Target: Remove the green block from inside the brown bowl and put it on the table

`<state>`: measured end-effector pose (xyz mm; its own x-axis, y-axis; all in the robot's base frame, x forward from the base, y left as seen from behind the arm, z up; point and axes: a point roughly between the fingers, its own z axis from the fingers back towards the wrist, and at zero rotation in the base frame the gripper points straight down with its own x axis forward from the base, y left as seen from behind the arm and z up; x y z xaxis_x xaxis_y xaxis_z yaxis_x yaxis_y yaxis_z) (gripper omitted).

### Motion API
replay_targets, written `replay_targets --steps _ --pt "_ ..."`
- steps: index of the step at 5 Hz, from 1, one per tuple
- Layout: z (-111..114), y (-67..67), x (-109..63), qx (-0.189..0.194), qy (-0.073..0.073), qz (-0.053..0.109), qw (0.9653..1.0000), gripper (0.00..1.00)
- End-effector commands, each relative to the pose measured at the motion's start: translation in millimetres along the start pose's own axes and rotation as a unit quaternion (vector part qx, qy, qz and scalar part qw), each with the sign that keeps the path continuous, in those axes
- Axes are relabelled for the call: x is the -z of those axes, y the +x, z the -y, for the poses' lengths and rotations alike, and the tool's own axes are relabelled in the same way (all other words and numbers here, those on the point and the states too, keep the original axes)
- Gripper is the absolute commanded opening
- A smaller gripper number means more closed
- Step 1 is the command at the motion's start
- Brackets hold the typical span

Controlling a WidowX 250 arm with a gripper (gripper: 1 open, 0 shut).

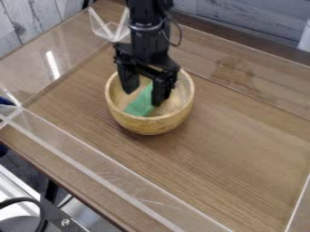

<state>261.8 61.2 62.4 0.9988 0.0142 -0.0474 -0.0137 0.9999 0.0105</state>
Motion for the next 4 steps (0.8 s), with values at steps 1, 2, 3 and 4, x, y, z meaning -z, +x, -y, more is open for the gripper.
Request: replay_targets --steps 1,2,3,4 --pt "-6.6 6.1 -1.3 -0.007 0.008 0.014 0.9998 1.0" --pt "-6.9 7.1 5.1 -0.008 0.008 0.009 0.9999 1.0" --pt "-7.2 7.9 9.0 -0.009 0.007 0.007 0.9999 0.0" --pt "-5.3 9.3 -1.4 -0.01 0.005 0.016 0.9998 0.0"
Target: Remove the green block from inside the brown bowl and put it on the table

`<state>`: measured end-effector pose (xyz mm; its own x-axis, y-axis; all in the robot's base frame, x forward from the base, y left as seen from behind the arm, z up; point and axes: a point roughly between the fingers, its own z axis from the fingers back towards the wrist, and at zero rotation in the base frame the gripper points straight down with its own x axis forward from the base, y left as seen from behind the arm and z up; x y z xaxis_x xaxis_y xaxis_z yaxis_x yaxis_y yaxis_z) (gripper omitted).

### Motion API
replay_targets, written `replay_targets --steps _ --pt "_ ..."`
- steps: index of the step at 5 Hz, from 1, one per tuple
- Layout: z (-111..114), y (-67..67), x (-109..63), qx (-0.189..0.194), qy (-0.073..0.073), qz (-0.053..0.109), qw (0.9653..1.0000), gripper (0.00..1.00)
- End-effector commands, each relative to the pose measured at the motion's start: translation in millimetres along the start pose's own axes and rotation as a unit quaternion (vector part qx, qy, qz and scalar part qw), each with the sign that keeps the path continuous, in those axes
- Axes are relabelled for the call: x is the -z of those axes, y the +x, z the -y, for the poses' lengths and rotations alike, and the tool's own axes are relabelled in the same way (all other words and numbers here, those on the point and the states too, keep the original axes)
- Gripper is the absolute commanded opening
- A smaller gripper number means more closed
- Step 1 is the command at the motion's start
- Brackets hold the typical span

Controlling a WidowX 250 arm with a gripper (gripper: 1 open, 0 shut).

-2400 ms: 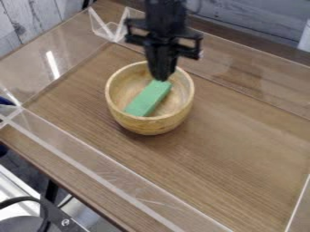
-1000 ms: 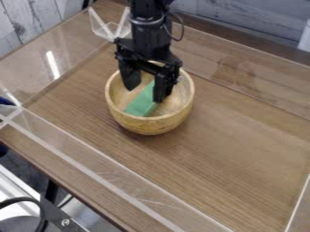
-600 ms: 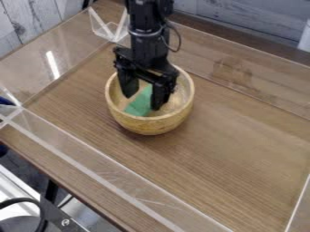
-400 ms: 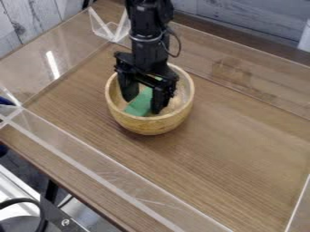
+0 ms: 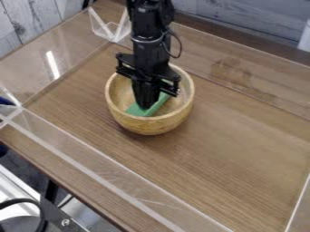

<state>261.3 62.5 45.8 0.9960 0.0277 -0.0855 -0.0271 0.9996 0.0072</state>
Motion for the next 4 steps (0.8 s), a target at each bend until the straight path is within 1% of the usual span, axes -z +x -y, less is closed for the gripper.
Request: replay_targets --steps 1,2,3,4 --pt "-1.9 9.3 -29.1 -0.005 0.005 0.044 0.999 0.0" --pt "1.1 10.8 -41.1 -0.005 0.002 0.056 0.9984 0.0" --pt "9.9 14.6 -60.8 0.0 -0.003 0.074 0.9972 0.0" --pt "21.8 20.1 -84.3 0.003 -0.012 0.09 0.9959 0.0"
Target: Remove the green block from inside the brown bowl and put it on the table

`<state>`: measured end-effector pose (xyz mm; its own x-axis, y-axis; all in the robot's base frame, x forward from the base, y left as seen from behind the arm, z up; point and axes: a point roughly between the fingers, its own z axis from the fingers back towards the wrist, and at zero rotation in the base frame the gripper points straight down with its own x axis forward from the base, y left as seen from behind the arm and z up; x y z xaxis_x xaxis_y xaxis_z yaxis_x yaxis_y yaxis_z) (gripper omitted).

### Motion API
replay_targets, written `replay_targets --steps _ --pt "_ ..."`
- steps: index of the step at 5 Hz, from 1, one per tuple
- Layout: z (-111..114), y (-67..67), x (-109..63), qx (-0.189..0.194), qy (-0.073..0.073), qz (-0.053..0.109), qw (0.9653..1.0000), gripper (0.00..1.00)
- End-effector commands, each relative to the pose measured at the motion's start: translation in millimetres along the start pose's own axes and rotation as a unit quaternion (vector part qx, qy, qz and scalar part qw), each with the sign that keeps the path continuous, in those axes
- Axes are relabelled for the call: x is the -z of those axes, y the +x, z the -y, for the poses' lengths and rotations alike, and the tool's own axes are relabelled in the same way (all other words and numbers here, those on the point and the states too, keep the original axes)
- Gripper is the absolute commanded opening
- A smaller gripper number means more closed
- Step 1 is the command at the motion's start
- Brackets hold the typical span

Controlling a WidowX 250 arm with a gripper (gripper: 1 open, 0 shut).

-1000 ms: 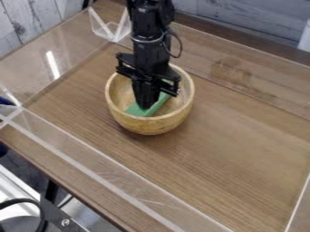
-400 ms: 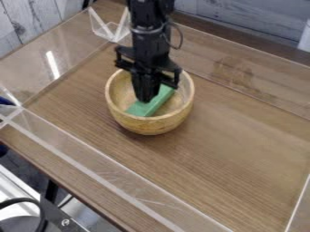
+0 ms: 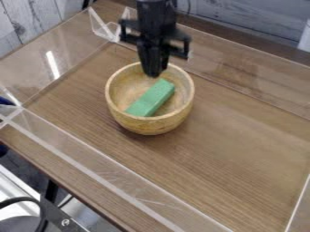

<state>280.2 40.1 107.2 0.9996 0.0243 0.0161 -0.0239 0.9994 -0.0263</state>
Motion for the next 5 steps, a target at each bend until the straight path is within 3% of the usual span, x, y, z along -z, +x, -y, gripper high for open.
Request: replay_targets --steps 1,2,5 --pt "2.0 10.9 -26.1 0.003 0.002 0.042 0.9991 0.0" --pt "-3.3 10.3 -14.2 0.006 0.009 0.033 0.9994 1.0" --pt "-11.9 6.3 20.7 0.013 0.022 0.008 0.9997 1.0"
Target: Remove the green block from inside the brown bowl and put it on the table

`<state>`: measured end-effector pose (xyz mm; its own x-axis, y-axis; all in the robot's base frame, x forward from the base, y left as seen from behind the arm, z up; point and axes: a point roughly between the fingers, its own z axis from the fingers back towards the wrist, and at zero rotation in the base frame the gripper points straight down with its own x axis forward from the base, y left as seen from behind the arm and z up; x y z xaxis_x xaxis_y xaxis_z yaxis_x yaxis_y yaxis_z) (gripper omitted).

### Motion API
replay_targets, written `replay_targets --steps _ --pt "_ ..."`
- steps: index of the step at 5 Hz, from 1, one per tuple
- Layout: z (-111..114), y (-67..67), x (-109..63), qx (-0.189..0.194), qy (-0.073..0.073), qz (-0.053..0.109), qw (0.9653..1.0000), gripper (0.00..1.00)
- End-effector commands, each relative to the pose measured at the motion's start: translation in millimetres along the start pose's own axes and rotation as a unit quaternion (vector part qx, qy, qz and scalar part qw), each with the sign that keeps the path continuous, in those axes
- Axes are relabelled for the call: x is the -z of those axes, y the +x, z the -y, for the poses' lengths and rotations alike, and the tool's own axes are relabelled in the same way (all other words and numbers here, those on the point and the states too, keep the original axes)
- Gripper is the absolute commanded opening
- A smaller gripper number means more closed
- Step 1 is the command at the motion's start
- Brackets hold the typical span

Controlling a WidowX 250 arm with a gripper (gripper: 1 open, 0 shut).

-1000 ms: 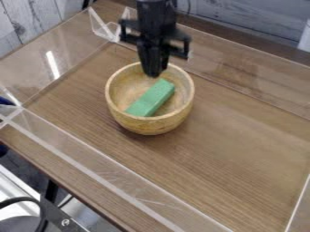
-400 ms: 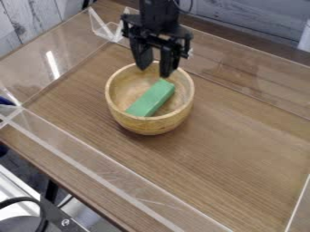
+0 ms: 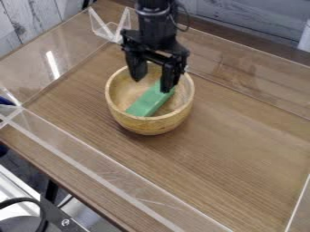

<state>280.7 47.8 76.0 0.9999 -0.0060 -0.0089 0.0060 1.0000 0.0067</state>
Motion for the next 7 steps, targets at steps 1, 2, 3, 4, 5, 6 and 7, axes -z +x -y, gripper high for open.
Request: replay_targets --steps 1,2,3,4,5,6,7 --pt "-7.4 3.5 0.2 -0.002 0.009 0.016 0.9998 1.0" --pt "-9.5 2.2 11.4 -0.002 0.013 0.009 0.9999 1.0" --pt "-11.6 1.9 21.2 -0.004 0.015 0.001 0.9999 1.0" --pt "-11.9 2.3 25.9 -0.006 0.014 -0.002 0.9999 0.0" --pt "-11.2 2.5 25.7 -0.007 0.013 -0.002 0.9999 0.0" --pt "-9.7 3.8 20.5 -0.008 0.011 0.003 0.9999 0.0" --pt "-8.0 5.1 14.7 -0.008 0.009 0.007 0.9999 0.0"
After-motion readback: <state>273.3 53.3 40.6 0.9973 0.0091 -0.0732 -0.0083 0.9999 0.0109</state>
